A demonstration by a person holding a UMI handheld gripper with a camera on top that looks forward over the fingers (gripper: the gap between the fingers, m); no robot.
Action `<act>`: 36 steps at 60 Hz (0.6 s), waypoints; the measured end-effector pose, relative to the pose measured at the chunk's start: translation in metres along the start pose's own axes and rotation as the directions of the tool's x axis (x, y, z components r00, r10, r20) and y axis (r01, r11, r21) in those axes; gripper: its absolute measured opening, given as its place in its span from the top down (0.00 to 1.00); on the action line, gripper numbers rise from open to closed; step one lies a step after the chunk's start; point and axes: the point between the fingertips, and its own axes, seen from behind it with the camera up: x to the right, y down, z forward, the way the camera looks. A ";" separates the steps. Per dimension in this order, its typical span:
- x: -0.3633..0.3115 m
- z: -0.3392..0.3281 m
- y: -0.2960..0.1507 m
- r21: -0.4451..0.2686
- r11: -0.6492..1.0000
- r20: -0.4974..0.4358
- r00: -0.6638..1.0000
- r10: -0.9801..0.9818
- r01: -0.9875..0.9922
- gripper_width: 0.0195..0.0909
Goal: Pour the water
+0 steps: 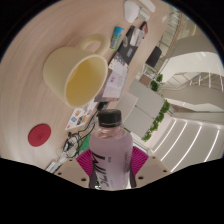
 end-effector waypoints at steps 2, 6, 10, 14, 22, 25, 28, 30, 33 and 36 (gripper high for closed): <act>-0.004 0.002 -0.006 -0.005 0.997 0.011 0.997 -0.073 0.074 0.63; -0.004 0.004 -0.014 -0.014 0.990 0.047 0.989 -0.141 0.141 0.63; -0.002 0.006 -0.018 -0.045 0.985 0.062 0.985 -0.163 0.166 0.63; -0.002 0.006 -0.024 -0.027 0.980 0.085 0.978 -0.193 0.196 0.63; -0.002 0.004 -0.028 -0.045 0.997 0.098 0.994 -0.053 0.058 0.63; 0.014 0.011 -0.019 -0.074 0.988 0.091 0.986 0.140 -0.134 0.63; 0.040 0.011 -0.005 -0.116 0.908 0.027 0.913 0.408 -0.402 0.63; 0.049 -0.006 0.008 -0.130 0.788 -0.089 0.798 0.595 -0.602 0.63; 0.083 0.006 0.035 -0.094 0.599 -0.112 0.606 0.787 -0.795 0.63; 0.083 -0.011 0.050 -0.032 0.296 -0.160 0.297 0.941 -0.955 0.63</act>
